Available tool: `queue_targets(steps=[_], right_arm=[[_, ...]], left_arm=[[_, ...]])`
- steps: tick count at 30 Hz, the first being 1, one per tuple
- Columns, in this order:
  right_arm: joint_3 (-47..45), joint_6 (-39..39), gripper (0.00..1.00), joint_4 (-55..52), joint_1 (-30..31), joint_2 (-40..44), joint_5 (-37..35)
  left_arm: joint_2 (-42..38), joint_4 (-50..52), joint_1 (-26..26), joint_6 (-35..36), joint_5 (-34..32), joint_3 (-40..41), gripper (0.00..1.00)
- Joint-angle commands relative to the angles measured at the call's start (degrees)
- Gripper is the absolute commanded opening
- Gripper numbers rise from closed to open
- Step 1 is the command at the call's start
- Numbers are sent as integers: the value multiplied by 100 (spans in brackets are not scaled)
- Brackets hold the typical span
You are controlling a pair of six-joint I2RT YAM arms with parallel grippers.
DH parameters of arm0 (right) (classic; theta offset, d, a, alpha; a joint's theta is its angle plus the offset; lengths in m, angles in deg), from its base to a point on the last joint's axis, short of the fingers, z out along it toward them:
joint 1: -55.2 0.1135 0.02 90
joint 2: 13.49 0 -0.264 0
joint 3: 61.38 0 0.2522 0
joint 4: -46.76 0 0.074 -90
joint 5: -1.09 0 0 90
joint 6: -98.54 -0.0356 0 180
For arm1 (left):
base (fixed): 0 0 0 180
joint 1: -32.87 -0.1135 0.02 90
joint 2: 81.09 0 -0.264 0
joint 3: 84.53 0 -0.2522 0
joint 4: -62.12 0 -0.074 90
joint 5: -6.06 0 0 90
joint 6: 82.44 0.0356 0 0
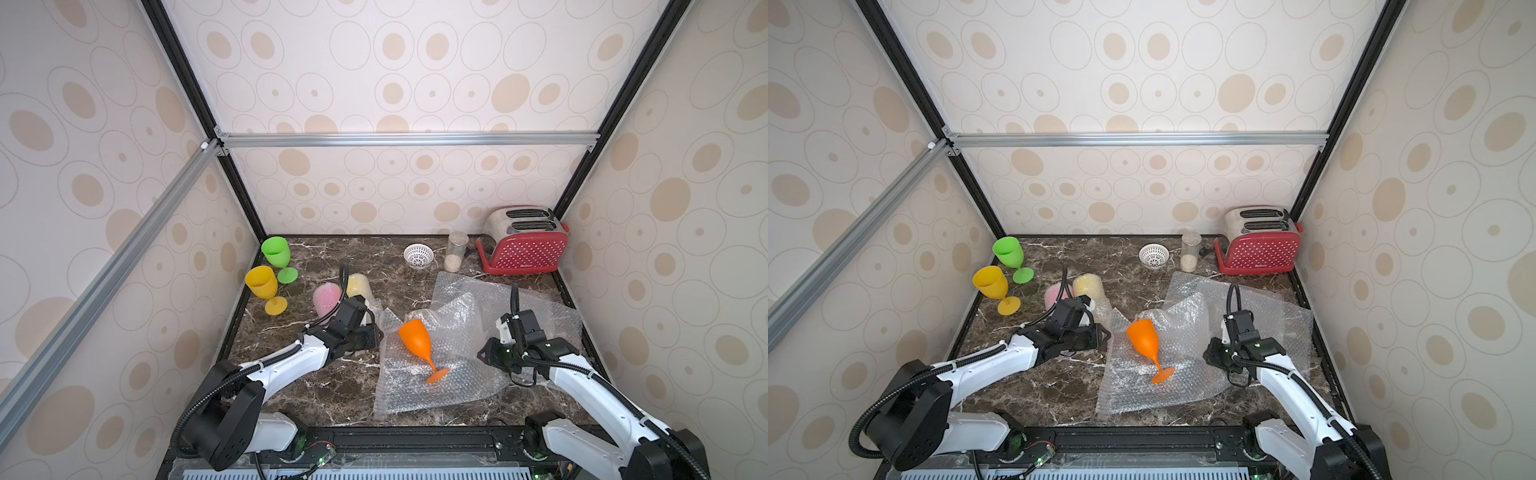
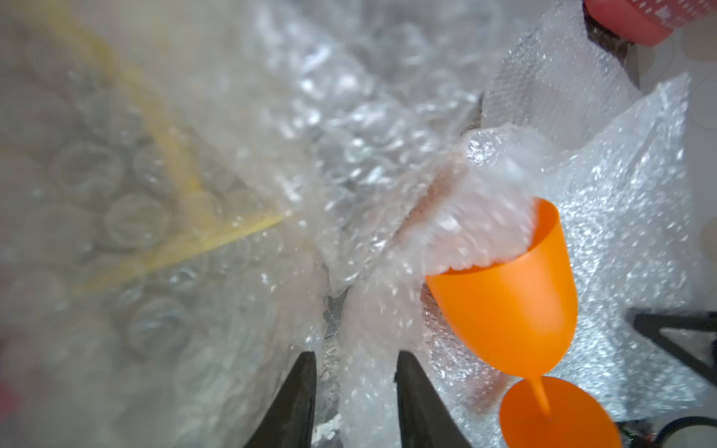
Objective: Unpack wine glasses from bubble wrap
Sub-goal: Unwrap the bubble wrap at the center of the board.
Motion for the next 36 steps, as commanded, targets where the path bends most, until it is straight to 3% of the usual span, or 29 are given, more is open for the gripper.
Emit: queue_targets(steps=[1, 7, 11, 17, 23, 36], right_arm=[[66, 76, 44, -258, -32, 219, -162], [502, 199, 47, -1041, -29, 365, -608], [891, 207, 60, -1606, -43, 459, -1243], [1374, 307, 61, -1714, -44, 435, -995], [1330, 562, 58, -1165, 63, 331, -37], [1617, 1092, 53, 204, 1915, -1199, 365]], left_arm=[[-132, 22, -41, 8, -59, -26, 44], [-200, 247, -41, 86, -156, -212, 46], [-301, 520, -41, 155, -313, -420, 49], [-443, 707, -41, 173, -306, -677, 54], [-563, 691, -41, 112, -182, -771, 54], [-884, 620, -33, -57, 212, -588, 55]])
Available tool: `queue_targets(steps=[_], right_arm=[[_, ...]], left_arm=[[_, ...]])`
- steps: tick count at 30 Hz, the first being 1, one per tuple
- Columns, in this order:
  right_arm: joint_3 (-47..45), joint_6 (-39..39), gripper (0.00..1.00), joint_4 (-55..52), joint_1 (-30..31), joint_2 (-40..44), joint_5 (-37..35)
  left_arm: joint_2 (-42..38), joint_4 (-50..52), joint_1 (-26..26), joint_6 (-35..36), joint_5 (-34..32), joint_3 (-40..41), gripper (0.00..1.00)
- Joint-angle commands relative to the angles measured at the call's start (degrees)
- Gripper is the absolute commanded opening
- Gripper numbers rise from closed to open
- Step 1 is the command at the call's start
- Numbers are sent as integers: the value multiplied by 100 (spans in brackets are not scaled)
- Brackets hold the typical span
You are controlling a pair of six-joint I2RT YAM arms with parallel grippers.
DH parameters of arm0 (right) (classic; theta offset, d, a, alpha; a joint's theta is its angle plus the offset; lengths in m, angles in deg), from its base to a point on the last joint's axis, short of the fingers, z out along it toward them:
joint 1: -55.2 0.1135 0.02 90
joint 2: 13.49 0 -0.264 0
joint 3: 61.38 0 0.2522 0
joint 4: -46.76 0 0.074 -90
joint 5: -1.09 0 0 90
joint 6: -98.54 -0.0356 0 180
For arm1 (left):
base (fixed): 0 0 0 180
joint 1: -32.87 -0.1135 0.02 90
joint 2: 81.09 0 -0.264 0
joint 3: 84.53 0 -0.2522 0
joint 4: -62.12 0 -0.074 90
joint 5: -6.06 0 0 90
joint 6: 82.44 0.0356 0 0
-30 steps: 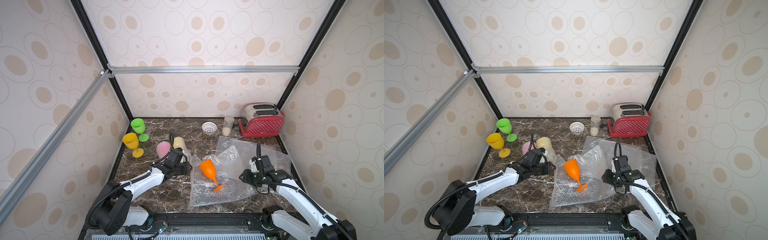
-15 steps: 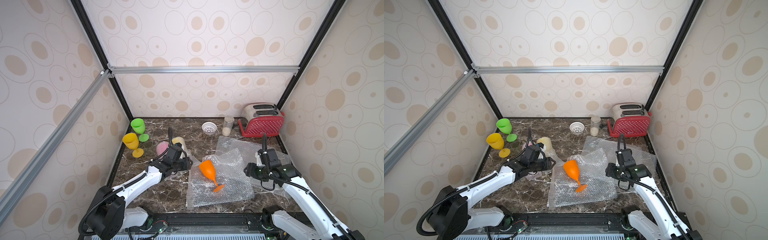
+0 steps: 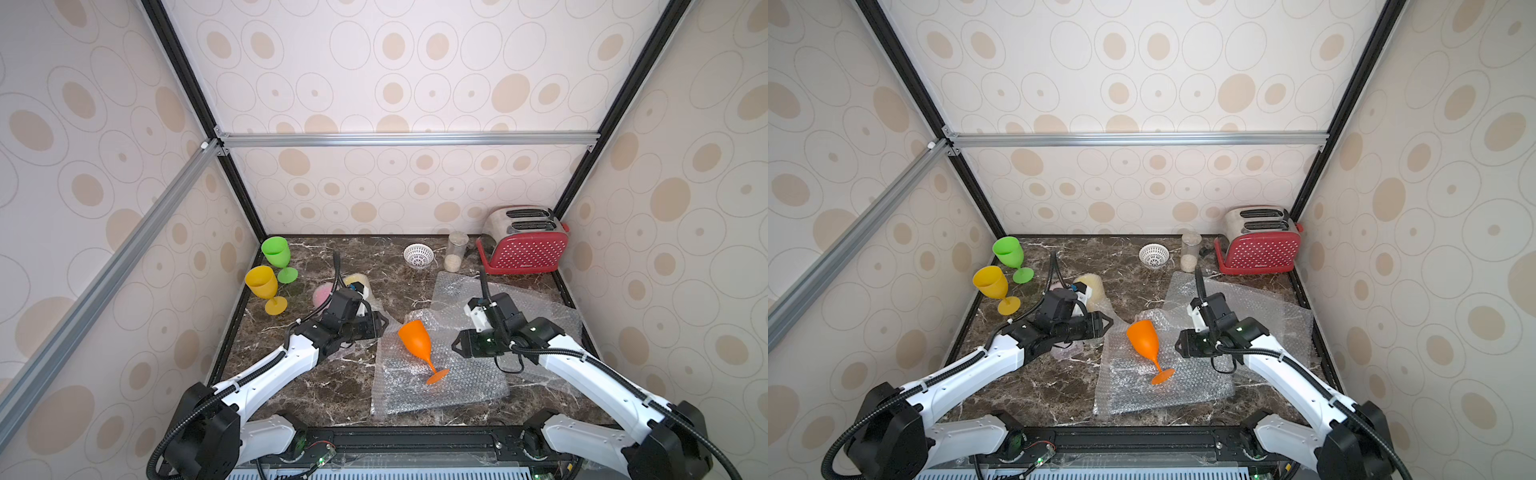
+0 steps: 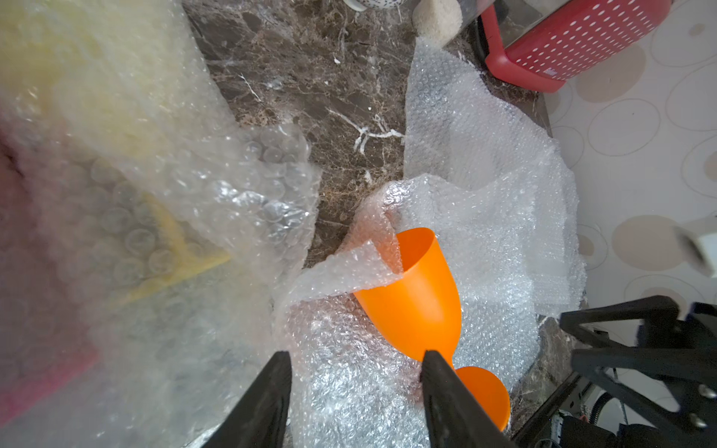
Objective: Unpack wine glasses from bubble wrap
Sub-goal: Unwrap the bubble wrap at the center of the board, then pick up the wine glass from the bubble wrap.
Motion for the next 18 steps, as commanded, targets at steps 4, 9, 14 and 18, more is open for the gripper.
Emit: queue_targets(steps=[4, 9, 14, 18], right_arm=[[399, 492, 51, 584, 646, -933, 193], [486, 556, 49, 586, 792, -1482, 168], [428, 592, 49, 667, 876, -1726, 292], [401, 577, 48, 774, 1013, -2007, 344]], left_arm=[[-218, 31, -27, -139, 95, 98, 55], [-307, -93, -28, -261, 141, 285, 55], [-380, -253, -27, -377, 238, 455, 55], [-397, -413, -3, -479, 363, 555, 55]])
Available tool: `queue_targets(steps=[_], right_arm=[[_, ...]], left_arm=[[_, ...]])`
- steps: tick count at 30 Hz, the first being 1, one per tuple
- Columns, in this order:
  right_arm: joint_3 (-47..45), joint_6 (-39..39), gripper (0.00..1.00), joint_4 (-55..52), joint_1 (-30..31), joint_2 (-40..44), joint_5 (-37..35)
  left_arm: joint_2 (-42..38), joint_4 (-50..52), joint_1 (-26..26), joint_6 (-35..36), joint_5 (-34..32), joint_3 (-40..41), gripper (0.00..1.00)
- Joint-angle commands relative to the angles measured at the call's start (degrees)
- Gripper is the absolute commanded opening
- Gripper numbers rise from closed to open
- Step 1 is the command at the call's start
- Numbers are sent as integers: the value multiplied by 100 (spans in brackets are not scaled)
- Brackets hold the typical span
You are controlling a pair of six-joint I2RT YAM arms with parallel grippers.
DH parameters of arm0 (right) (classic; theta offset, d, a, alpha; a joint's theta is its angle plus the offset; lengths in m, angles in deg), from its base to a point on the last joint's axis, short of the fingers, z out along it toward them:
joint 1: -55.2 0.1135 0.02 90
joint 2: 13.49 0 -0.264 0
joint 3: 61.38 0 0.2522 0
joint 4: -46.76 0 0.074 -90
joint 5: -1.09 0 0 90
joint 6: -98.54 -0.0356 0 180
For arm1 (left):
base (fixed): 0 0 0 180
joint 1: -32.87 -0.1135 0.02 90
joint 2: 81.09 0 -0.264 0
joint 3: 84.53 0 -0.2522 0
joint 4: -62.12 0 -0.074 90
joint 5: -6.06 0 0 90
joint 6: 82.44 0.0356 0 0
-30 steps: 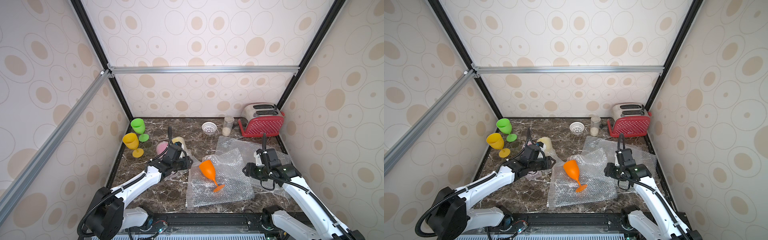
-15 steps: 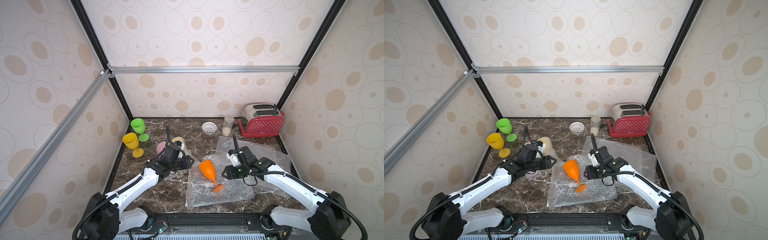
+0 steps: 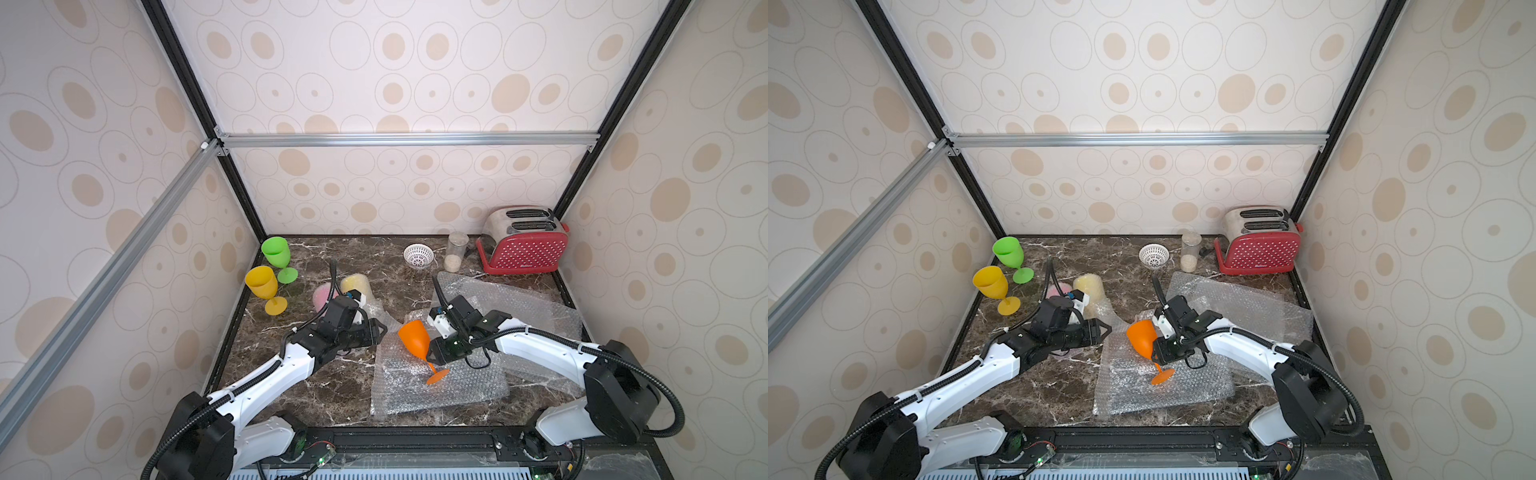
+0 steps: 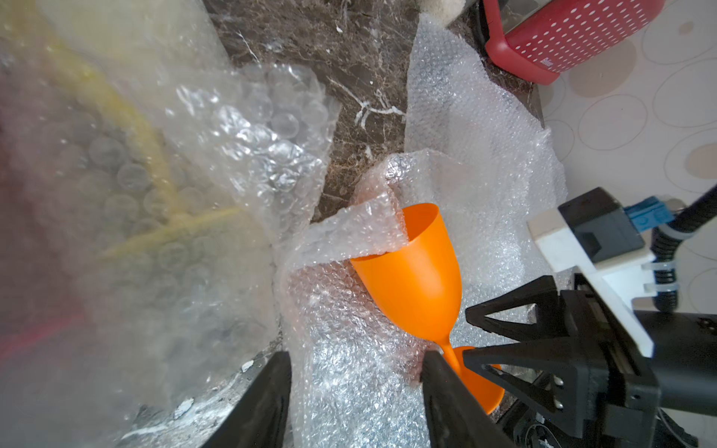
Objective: Unpack wine glasses from bubble wrap
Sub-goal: Pick up the wine glass from the bubble wrap.
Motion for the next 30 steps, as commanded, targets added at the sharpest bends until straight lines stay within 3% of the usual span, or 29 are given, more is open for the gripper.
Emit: queue_targets(steps=[1, 9, 16, 30], right_arm=[[4, 42, 47, 120, 138, -242, 106], [-129, -150, 39, 412, 190, -512, 136], [-276, -177, 20, 608, 197, -491, 79], [-703, 230, 15, 997, 200, 556, 82]], left_arm=[[-120, -235, 15, -182, 130, 60, 55], [-270, -371, 104, -352, 147, 272, 55], [-359, -399, 104, -413, 112, 322, 56], [-28, -403, 2, -282, 191, -310, 56]])
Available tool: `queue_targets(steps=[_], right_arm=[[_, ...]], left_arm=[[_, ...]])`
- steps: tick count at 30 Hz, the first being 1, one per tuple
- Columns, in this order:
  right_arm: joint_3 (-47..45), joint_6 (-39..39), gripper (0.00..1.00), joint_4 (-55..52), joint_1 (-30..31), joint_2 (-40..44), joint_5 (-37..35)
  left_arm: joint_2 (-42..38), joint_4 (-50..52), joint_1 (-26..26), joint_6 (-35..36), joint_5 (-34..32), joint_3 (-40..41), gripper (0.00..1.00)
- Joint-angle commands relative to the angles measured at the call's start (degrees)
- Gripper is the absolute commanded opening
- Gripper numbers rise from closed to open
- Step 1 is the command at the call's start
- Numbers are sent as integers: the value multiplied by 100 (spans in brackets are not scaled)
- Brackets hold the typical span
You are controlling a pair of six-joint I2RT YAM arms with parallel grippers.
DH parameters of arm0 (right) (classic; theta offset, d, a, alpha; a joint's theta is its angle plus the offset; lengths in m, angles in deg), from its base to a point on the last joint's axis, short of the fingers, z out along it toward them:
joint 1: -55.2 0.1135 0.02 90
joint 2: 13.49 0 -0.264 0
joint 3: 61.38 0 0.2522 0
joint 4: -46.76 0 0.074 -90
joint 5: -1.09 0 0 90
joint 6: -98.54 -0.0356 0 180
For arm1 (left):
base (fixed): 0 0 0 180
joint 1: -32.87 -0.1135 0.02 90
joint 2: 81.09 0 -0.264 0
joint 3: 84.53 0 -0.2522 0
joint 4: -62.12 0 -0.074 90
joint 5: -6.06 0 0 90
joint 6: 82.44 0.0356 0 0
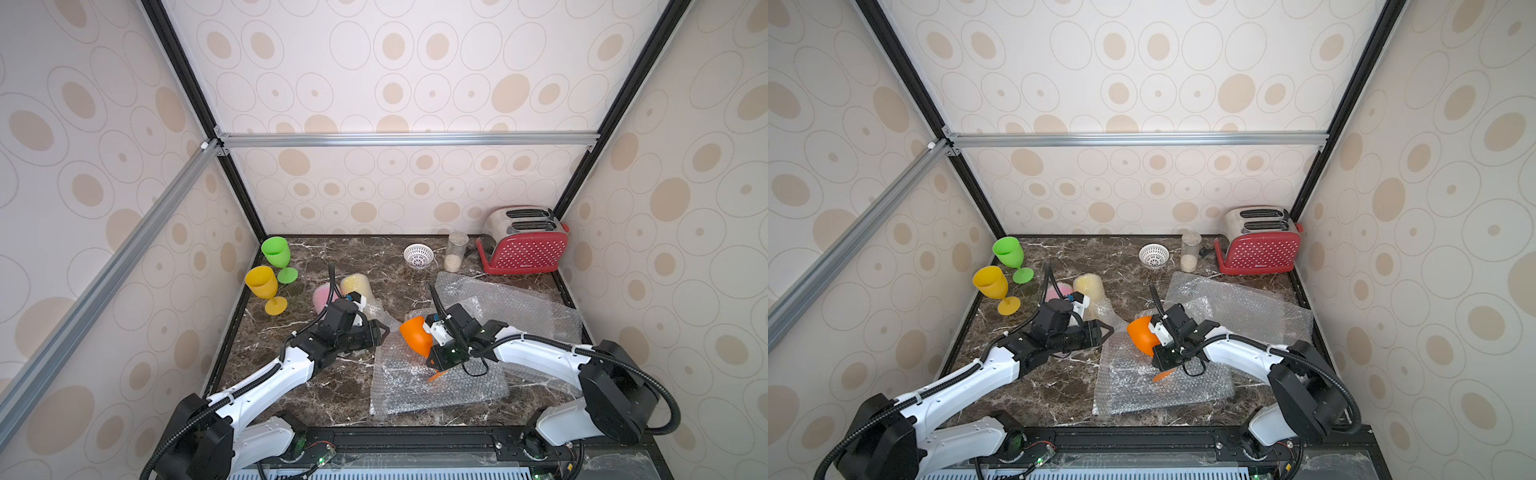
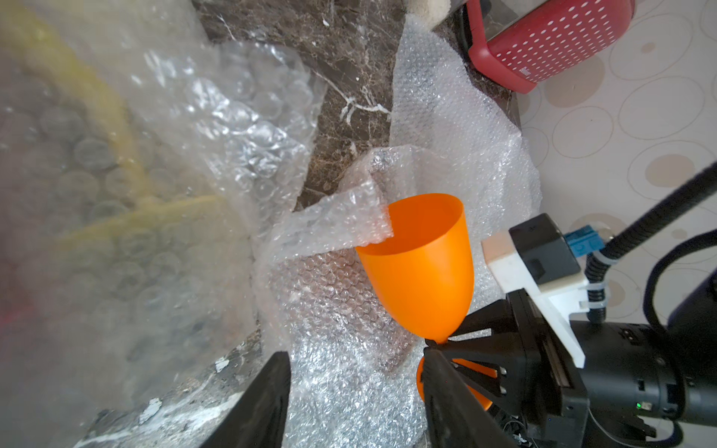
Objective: Unpack wine glasses from bubble wrap
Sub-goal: Pick up the wine glass from the bubble wrap.
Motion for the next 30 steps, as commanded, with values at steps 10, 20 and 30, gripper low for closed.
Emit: queue_targets(steps=[10, 20, 30], right_arm=[[-425, 1007, 15, 470, 498, 1201, -937], [-841, 1631, 13, 877, 1040, 2116, -2106], [-608, 1820, 13, 685, 1162, 1937, -2225]], left_arm=[[384, -182, -505, -119, 1110, -1062, 54], [702, 182, -541, 123, 1677, -1265, 54], [924, 27, -533, 250, 2202, -1256, 49]])
